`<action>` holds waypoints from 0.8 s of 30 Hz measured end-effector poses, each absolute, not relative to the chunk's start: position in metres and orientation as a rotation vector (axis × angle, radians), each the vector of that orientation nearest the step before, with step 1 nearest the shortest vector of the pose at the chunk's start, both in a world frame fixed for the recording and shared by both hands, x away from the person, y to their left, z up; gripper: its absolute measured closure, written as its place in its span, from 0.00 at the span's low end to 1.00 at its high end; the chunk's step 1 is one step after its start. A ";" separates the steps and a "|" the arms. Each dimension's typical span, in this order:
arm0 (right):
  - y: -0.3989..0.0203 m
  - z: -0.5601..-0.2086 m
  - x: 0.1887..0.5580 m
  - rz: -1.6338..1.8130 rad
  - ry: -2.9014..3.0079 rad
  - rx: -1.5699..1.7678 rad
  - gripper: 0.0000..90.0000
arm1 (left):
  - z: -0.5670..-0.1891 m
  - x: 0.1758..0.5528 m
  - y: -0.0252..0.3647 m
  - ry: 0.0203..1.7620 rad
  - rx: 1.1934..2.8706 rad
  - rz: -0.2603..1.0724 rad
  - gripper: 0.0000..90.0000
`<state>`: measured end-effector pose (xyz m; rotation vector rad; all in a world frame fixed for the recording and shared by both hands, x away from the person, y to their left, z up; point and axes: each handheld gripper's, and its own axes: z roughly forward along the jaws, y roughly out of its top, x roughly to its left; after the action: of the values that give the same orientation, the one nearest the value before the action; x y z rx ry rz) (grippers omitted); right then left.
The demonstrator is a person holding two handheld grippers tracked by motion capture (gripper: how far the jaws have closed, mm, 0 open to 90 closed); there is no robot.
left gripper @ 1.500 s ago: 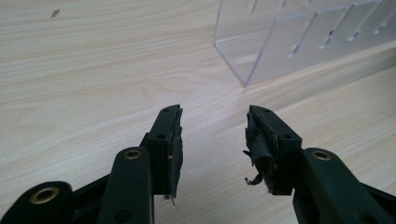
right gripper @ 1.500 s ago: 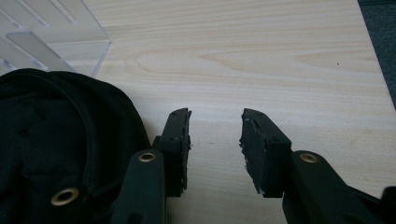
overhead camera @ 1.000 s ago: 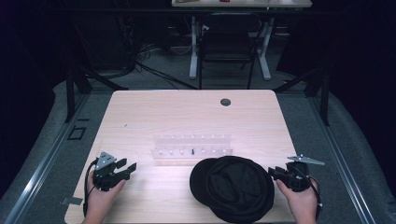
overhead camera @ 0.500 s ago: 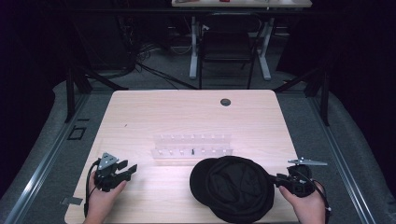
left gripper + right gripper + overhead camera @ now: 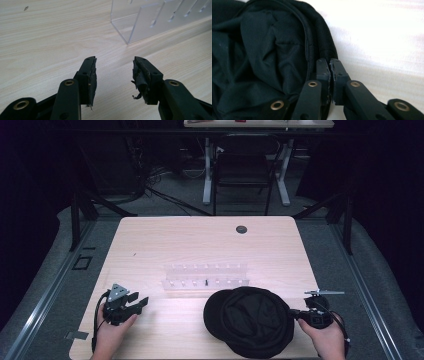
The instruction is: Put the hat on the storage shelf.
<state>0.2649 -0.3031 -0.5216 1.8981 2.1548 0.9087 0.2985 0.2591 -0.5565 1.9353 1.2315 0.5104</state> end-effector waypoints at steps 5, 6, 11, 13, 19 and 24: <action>-0.304 -0.519 0.276 0.896 2.145 1.893 0.97 | -0.557 0.299 0.258 1.227 1.944 0.511 0.60; -0.305 -0.518 0.278 0.892 2.146 1.897 0.97 | -0.557 0.299 0.258 1.226 1.943 0.511 0.60; -0.309 -0.516 0.294 0.849 2.144 1.906 0.97 | -0.557 0.299 0.258 1.228 1.942 0.511 0.60; -0.311 -0.516 0.300 0.832 2.148 1.915 0.96 | -0.557 0.299 0.258 1.228 1.943 0.511 0.60; -0.309 -0.514 0.306 0.748 2.221 1.888 0.86 | -0.558 0.299 0.258 1.230 1.943 0.512 0.60; -0.308 -0.512 0.308 0.653 2.271 1.861 0.77 | -0.557 0.299 0.257 1.228 1.943 0.518 0.60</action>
<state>0.3077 -0.3082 -0.5121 1.8609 2.2712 0.6527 0.2987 0.2574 -0.5575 1.9426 1.2279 0.5178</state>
